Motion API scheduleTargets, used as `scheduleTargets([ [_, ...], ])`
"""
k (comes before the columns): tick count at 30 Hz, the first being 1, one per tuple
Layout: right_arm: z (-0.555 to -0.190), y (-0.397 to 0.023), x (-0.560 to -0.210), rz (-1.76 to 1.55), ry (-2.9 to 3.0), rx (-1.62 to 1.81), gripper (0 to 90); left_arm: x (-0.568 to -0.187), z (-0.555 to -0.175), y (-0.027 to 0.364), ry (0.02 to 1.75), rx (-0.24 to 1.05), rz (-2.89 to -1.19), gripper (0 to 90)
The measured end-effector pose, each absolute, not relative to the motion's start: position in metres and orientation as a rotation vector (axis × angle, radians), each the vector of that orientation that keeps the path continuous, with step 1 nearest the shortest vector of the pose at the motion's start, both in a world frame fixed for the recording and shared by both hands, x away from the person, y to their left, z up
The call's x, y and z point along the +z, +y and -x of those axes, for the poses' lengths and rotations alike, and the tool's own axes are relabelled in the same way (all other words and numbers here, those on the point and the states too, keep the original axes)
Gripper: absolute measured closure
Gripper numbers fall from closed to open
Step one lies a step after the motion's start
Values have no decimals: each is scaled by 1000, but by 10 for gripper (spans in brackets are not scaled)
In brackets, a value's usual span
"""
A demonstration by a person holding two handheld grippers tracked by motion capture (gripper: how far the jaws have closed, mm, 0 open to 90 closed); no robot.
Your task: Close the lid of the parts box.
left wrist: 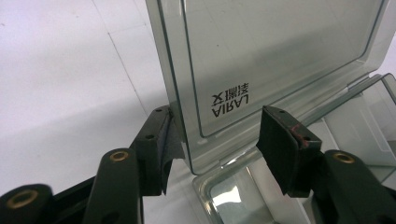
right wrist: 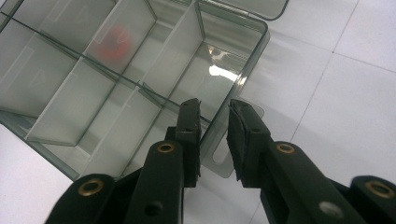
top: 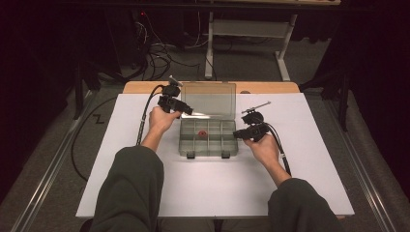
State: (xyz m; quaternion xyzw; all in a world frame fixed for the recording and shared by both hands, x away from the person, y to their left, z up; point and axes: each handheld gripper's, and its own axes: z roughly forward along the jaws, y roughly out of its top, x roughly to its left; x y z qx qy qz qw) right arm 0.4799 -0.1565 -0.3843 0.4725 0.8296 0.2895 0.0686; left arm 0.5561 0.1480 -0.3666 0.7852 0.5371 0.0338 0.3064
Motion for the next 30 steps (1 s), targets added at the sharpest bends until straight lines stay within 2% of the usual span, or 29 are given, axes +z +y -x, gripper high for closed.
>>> scheduleTargets([
  [12,-480,-156,-384,-1419,2499,864,767,-361,-548,146,1382,145,-2127,487],
  [30,-480,-156,-384,-1417,2497,864,767,-355,-541,146,1349,194,-2181,574],
])
